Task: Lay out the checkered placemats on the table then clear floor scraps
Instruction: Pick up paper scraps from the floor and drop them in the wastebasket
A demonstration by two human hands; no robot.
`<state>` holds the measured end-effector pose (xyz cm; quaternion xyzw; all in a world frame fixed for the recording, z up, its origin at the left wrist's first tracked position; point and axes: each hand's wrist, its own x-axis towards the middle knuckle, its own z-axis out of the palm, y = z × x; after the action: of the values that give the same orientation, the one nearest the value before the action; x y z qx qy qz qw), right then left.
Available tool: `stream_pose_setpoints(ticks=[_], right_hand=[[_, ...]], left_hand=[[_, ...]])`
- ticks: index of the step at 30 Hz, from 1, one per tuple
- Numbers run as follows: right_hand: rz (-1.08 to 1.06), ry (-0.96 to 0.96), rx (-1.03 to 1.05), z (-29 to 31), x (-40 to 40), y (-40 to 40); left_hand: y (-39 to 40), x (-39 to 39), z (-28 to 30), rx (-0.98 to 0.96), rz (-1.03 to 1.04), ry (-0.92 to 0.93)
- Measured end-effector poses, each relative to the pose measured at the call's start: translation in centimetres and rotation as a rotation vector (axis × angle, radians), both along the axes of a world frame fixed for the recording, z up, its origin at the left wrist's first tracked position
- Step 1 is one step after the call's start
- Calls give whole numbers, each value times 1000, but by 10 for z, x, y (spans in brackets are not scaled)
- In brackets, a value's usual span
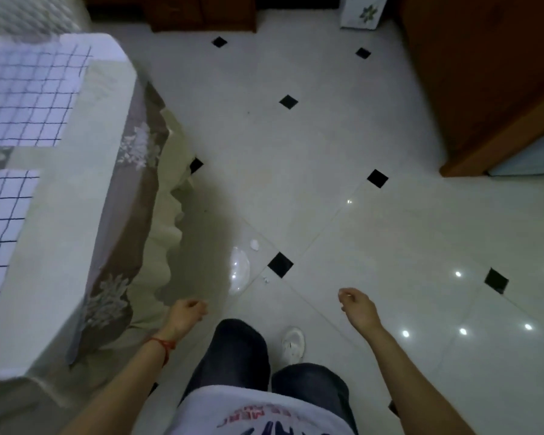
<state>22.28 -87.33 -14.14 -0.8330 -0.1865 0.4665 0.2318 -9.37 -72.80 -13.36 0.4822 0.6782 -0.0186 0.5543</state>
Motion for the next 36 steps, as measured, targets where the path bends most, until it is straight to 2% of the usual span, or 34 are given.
stream_pose_setpoints(ticks=[6,13,19,24,30,33,36], right_hand=[[60,48,-32,-38,13,82],[-22,151,-154,-107,-6,120],[-49,151,-223,-195,-2,144],[4,155,-210,-318,9,175],[182,200,-246,-490,0,207],[452,124,-256,-566,-9,210],[768,-35,-238,-623,-20,212]], left_hand=[[33,8,-42,-125,-86,105],[114,58,-110,-190,-269,95],[192,120,-213,-136,-325,111],[241,172,-338,-62,-366,151],[261,199,-507,8,-594,198],[258,192,-582,103,-755,241],[257,183,-638,234,-858,287]])
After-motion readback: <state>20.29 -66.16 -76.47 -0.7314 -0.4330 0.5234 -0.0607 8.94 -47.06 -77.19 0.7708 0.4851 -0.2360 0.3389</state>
